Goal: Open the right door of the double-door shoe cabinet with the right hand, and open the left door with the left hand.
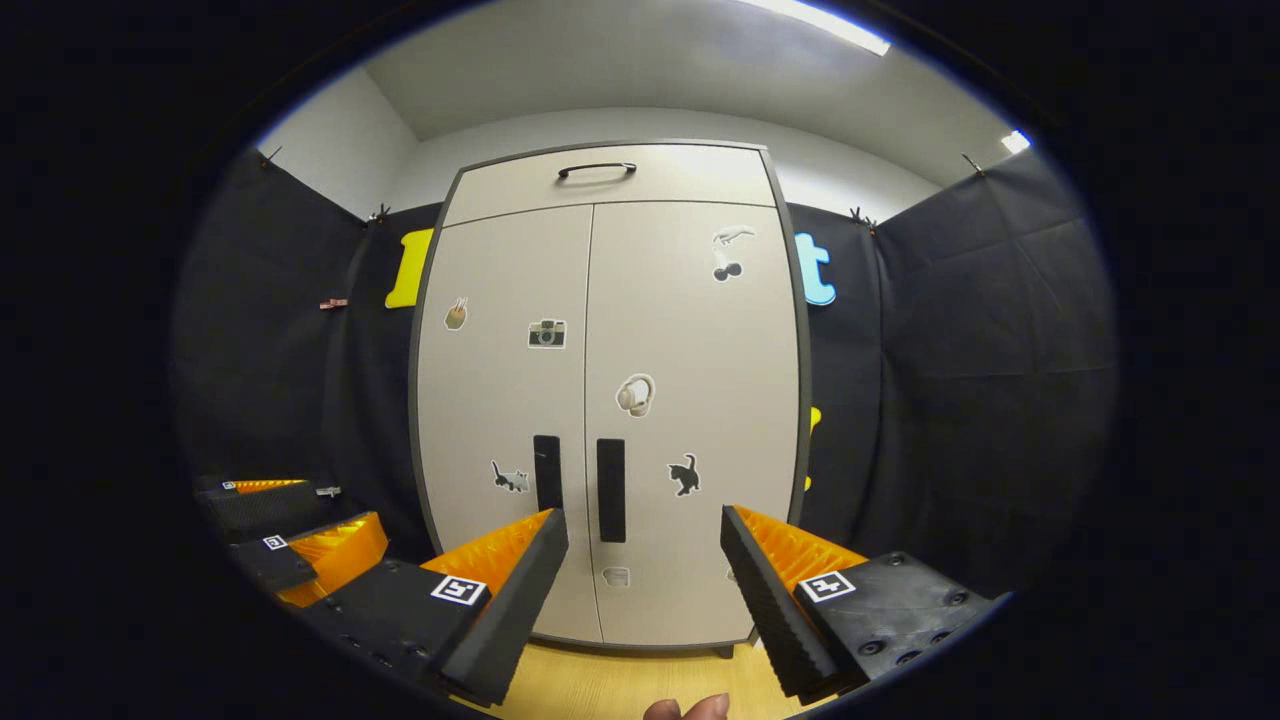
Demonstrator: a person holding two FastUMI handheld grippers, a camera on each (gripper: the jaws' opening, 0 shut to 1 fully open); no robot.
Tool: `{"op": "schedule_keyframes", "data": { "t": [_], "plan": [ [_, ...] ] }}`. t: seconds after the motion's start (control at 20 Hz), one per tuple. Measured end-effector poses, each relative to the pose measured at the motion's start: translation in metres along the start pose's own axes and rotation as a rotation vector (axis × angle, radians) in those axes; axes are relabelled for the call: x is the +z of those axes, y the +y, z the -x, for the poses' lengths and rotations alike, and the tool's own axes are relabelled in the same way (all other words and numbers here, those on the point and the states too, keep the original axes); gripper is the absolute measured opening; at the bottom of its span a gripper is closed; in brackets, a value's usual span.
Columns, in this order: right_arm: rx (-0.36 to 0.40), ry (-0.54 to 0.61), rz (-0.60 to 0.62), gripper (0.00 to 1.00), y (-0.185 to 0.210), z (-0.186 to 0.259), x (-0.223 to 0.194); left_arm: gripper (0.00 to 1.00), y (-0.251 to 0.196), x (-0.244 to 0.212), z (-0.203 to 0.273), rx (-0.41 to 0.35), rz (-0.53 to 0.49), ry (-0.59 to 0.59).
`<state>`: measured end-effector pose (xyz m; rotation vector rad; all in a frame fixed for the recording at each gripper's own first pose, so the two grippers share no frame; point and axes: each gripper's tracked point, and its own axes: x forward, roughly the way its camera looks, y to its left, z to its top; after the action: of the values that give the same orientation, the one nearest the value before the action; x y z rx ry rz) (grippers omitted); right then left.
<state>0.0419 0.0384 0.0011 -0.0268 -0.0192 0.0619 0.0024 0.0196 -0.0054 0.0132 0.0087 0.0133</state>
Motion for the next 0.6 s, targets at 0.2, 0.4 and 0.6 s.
{"op": "schedule_keyframes", "data": {
  "t": [0.2, 0.4, 0.6],
  "plan": [
    [0.014, 0.019, -0.025, 0.97, 0.006, -0.043, -0.019, 0.98, 0.011, -0.006, -0.002, 0.014, -0.002, 0.008],
    [-0.003, 0.024, 0.001, 0.97, 0.007, -0.085, -0.031, 0.98, 0.025, -0.012, -0.006, 0.029, 0.02, 0.017],
    [-0.013, 0.022, 0.021, 0.97, 0.014, -0.123, -0.039, 0.98, 0.035, -0.016, -0.014, 0.041, 0.02, 0.02]
  ]
}}
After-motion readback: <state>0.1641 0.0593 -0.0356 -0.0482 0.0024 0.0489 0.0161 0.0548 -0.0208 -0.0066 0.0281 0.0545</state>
